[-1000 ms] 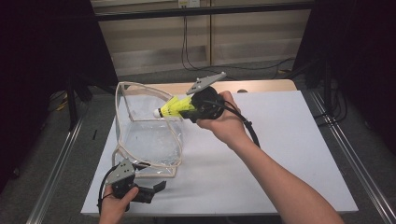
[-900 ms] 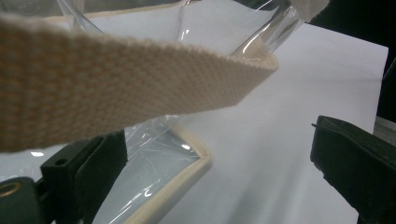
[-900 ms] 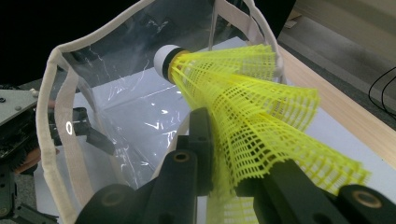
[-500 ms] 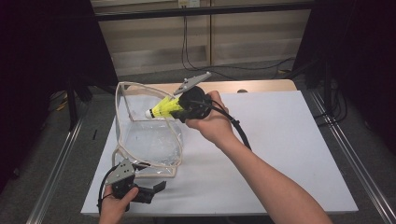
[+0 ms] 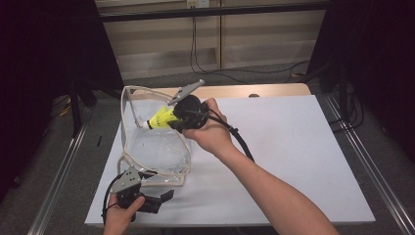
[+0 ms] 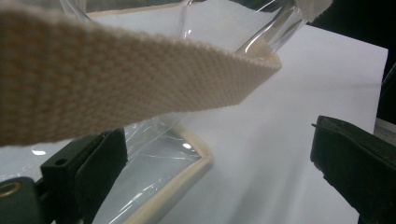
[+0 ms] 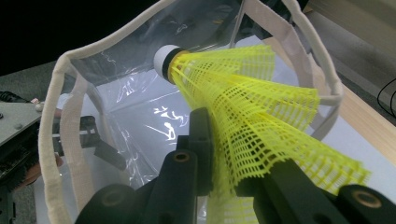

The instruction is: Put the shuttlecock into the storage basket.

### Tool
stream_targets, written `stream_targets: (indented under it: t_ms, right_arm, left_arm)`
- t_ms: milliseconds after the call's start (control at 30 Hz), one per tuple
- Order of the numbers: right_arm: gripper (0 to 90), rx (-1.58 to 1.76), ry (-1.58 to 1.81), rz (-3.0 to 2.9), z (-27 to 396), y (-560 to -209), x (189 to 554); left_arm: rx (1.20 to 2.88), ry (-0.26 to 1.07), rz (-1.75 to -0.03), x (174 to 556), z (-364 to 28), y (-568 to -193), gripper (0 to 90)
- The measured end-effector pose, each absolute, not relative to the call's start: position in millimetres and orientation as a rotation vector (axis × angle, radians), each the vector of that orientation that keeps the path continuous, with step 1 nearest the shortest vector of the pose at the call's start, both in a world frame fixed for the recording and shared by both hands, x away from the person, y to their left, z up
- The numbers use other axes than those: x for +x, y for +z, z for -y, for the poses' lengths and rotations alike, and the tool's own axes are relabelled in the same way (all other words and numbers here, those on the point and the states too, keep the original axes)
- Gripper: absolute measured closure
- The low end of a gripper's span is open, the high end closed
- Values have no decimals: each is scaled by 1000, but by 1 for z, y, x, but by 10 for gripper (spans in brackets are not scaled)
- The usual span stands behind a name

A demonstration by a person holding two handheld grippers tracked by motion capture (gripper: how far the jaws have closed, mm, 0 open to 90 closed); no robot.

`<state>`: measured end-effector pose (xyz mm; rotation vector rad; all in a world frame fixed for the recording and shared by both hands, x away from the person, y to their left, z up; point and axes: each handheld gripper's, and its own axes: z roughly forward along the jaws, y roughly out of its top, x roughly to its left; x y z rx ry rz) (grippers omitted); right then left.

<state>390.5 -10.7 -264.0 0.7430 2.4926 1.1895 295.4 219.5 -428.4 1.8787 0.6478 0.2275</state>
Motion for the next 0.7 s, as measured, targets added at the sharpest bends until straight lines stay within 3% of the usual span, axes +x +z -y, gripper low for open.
stream_targets:
  t_ms: [700]
  right_arm:
    - [826, 725, 1161, -2520, -24, -279, 392]
  left_arm:
    - [1875, 235, -656, 296, -220, -429, 38]
